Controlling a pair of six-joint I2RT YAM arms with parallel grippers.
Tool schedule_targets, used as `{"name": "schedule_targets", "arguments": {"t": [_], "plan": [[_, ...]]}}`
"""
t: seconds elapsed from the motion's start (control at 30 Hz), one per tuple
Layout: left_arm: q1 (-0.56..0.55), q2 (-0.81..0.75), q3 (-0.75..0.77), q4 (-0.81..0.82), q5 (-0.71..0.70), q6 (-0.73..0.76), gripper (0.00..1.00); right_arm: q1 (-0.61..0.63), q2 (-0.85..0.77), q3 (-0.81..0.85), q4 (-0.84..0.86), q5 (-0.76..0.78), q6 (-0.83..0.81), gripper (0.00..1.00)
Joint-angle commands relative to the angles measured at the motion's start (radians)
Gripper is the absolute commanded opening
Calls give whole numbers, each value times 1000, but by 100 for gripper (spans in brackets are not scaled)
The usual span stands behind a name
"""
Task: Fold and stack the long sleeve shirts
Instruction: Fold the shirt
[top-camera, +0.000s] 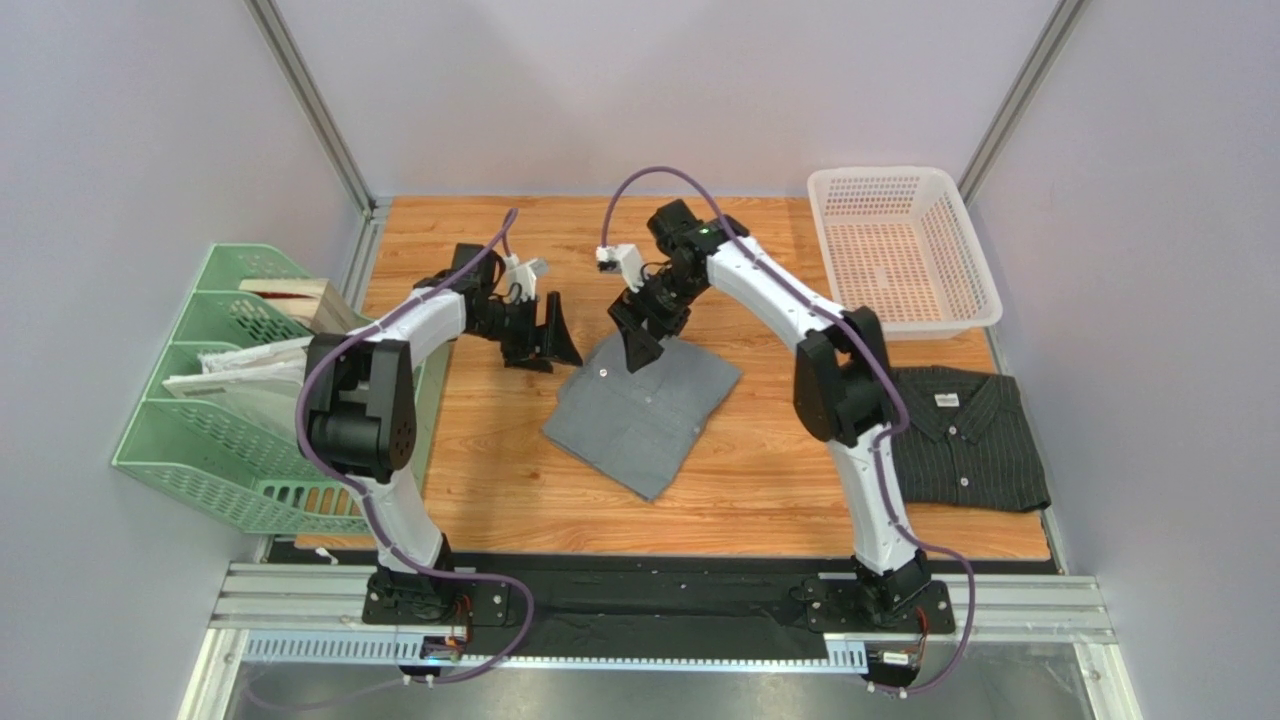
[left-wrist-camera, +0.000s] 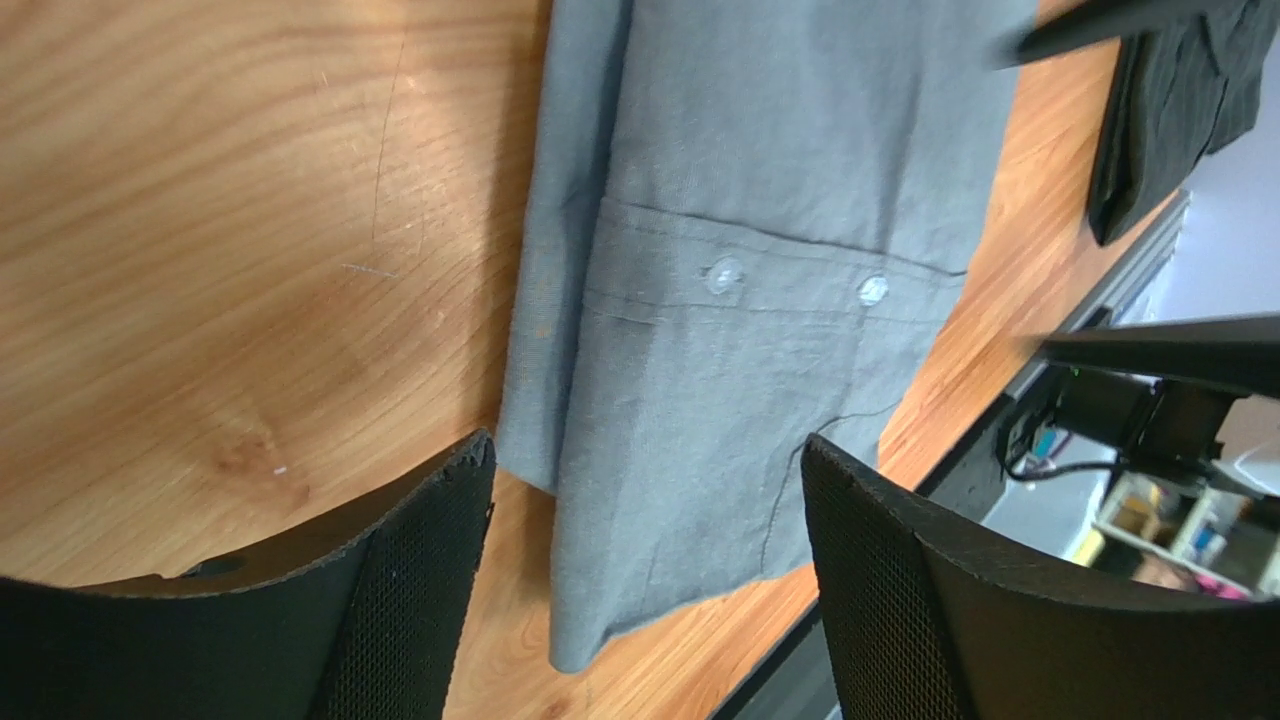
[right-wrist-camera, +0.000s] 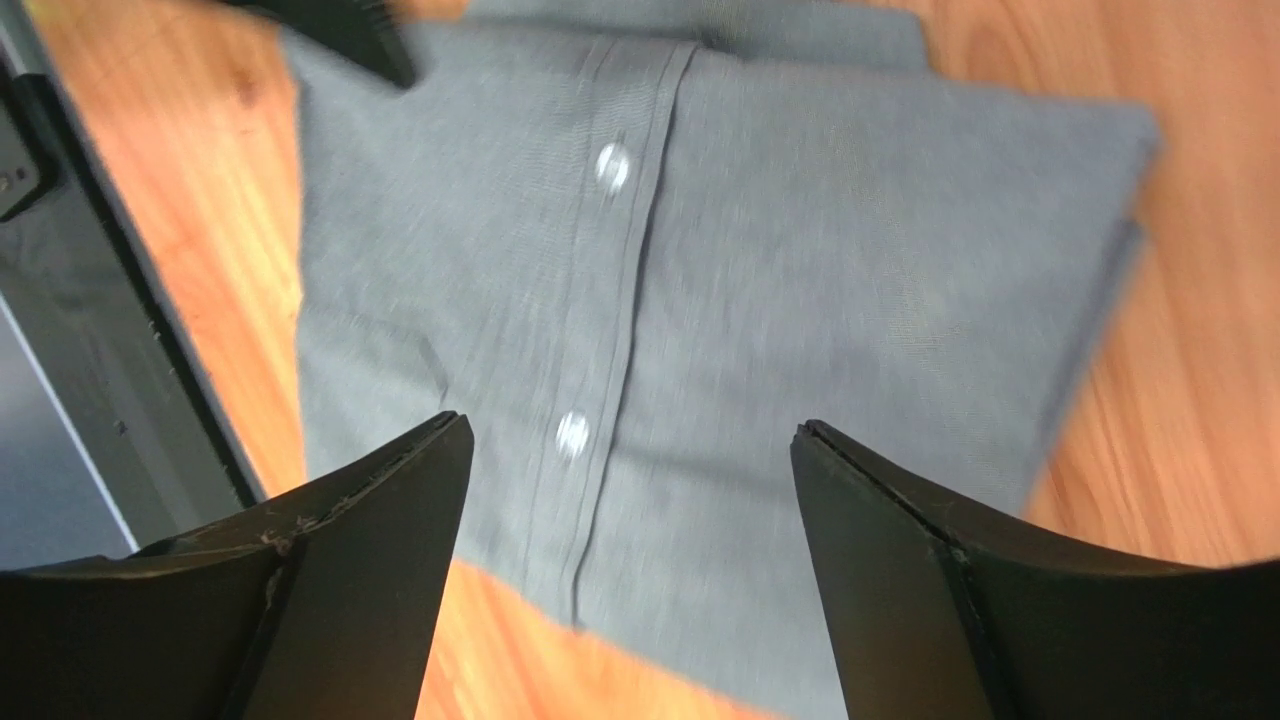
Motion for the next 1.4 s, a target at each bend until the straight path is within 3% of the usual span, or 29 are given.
{"name": "schedule_targets", "arguments": {"t": [0.0, 0.23, 0.47, 0.87, 0.97, 1.03, 1.2, 1.33, 1.37], "plan": [[-6, 73, 25, -25, 50, 62, 79, -32, -210, -143, 17, 53, -48, 83], [-23, 268, 199, -91, 85, 165, 73, -32, -197, -315, -11, 66, -6, 77], [-66, 404, 334, -198, 178, 174, 69, -32, -65, -259, 26, 157, 33, 76], [-101, 437, 305, -131, 235, 105, 60, -38, -43, -262, 25, 189, 14, 75], [-104, 437, 301, -83, 240, 57, 53, -38, -43, -259, 28, 180, 15, 75], [-104, 441, 308, -51, 235, 22, 42, -38, -43, -256, 26, 175, 18, 75], [-99, 453, 407, -112, 202, 46, 3, -44, -68, -250, 16, 157, 47, 84], [-93, 397, 576, -381, 44, 210, 0, -102, -138, -256, 8, 110, 124, 93], [-95, 383, 681, -434, -1, 249, 0, -116, -173, -269, 9, 96, 136, 95]]}}
